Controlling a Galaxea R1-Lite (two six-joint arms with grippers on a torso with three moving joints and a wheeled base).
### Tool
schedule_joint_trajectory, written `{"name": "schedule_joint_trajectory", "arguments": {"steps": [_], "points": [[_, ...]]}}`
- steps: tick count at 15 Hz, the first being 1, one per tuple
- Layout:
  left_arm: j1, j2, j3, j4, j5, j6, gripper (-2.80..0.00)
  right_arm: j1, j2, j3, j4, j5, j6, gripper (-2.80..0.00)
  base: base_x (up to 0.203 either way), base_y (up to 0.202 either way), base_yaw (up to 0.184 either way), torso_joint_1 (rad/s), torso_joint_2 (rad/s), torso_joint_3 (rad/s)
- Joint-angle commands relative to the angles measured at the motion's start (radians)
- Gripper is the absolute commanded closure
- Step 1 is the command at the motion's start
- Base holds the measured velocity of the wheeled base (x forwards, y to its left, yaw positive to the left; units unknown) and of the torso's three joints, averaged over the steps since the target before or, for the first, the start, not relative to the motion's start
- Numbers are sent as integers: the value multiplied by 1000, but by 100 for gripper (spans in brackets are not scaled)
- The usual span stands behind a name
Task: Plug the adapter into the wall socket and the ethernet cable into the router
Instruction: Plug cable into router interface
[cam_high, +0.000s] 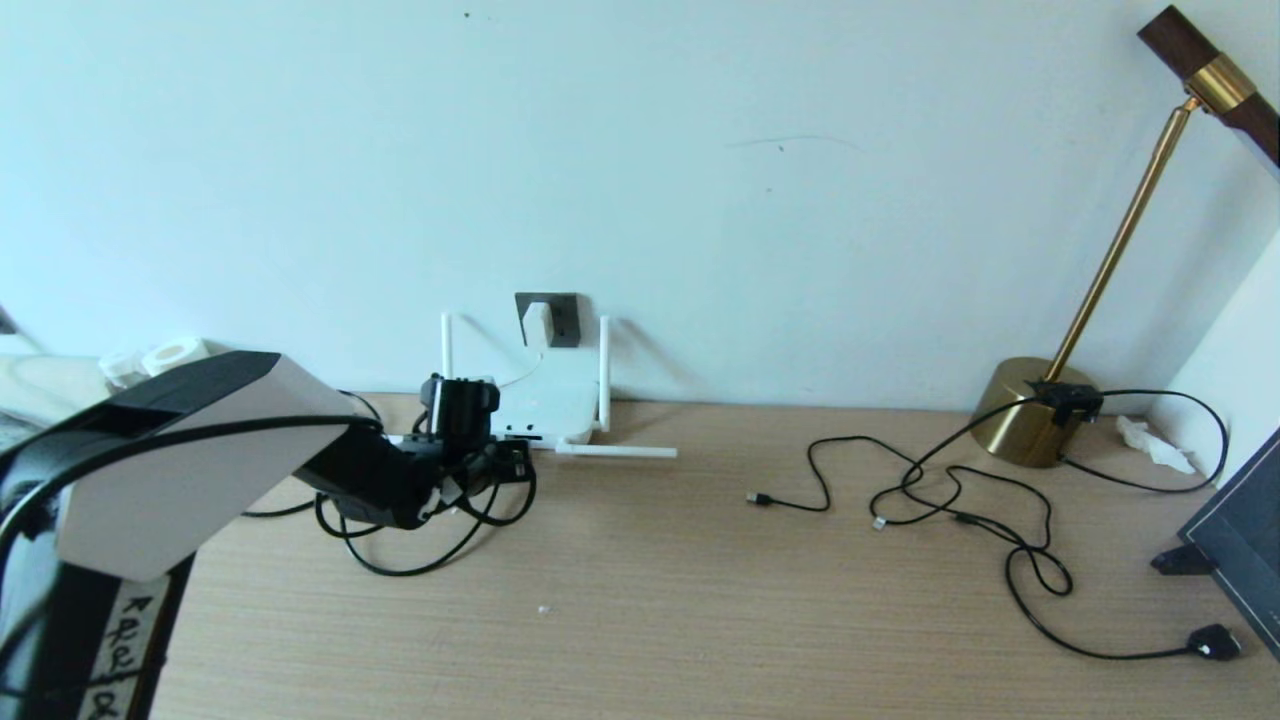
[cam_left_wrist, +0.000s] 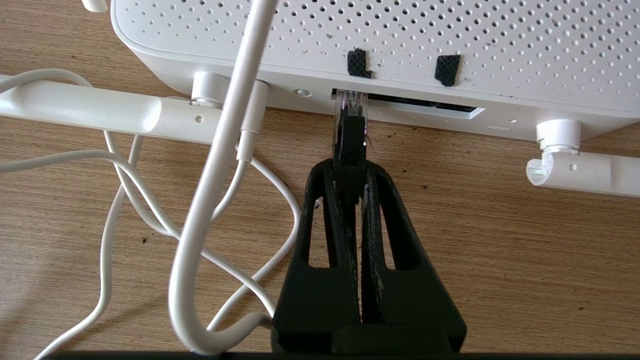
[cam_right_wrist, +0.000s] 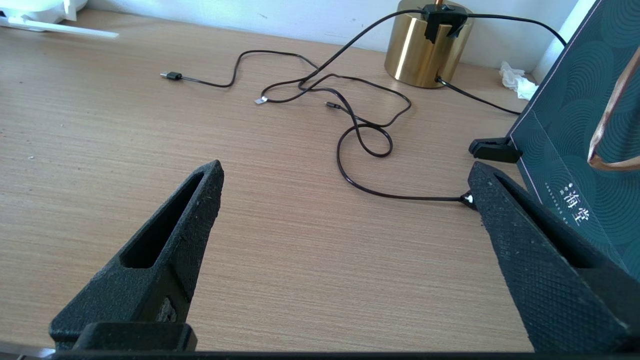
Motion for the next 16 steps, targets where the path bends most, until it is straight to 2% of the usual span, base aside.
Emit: {"name": "schedule_joint_trajectory", "arguments": {"steps": [1,16], "points": [[1,-5,-1,-9,1,-1,0,1,2,0,0,0,0,-280,0,0,0,0,0,0],[1,-44,24,-12,2,35,0,1,2,0,0,0,0,-280,0,0,0,0,0,0]]}}
